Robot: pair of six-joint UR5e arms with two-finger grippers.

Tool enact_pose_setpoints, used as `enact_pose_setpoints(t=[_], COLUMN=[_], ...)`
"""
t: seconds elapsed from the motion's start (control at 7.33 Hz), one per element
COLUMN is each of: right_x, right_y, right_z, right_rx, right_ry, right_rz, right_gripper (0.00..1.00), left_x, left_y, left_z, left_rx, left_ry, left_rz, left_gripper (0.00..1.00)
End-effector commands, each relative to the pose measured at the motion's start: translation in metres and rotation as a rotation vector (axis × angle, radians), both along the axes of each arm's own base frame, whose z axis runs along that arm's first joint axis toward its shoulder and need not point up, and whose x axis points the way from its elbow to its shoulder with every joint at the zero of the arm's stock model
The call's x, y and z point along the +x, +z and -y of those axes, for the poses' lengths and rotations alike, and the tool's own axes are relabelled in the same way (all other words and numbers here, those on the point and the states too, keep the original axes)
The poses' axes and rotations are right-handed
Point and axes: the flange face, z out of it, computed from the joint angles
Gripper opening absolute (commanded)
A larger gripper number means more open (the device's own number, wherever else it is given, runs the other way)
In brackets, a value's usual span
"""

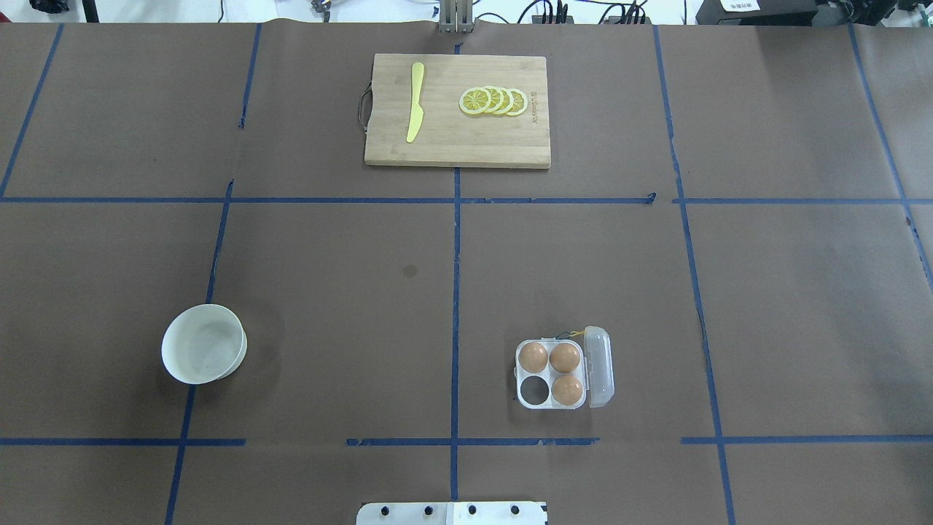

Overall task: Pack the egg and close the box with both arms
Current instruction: 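Move the right gripper over the open carton lid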

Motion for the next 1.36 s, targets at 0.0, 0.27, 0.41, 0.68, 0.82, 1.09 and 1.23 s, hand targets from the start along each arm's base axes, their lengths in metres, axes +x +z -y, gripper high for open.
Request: enact_pose_setpoints(t=[0.0,0.27,0.41,0.68,0.82,1.09,1.23], right_x=[-0.071,-0.167,-0.208,-0.297,-0.337,-0.393,-0.417], right_y=[-0.042,-0.074,-0.098,-0.157,-0.189,-0.24,-0.259], right_z=[-0.015,-0.037,-0.049,-0.058,-0.067,-0.091,-0.107], right_rx=[-0.114,-0.211,-0.239,-0.29,-0.293,-0.31,-0.311], right_ry=[0.011,0.024,0.028,0.063,0.064,0.055,0.061], right_rz=[0.071,0.166,0.219,0.273,0.308,0.371,0.395], right_gripper=[0.26,0.2,0.15,0.01,0.0,0.0,0.0], left_x=[0.0,0.0,0.0,0.0,0.0,0.0,0.0], left_y=[-0.002,-0.004,-0.006,-0.008,-0.011,-0.013,-0.014], left_z=[0.001,0.001,0.003,0.004,0.004,0.006,0.006], left_rx=[0.004,0.009,0.014,0.018,0.025,0.03,0.032], left_ry=[0.0,0.001,0.001,0.001,0.001,0.002,0.002], left_rz=[-0.001,-0.001,-0.001,-0.002,-0.002,-0.002,-0.002], left_gripper=[1.0,1.0,1.0,1.0,1.0,1.0,1.0])
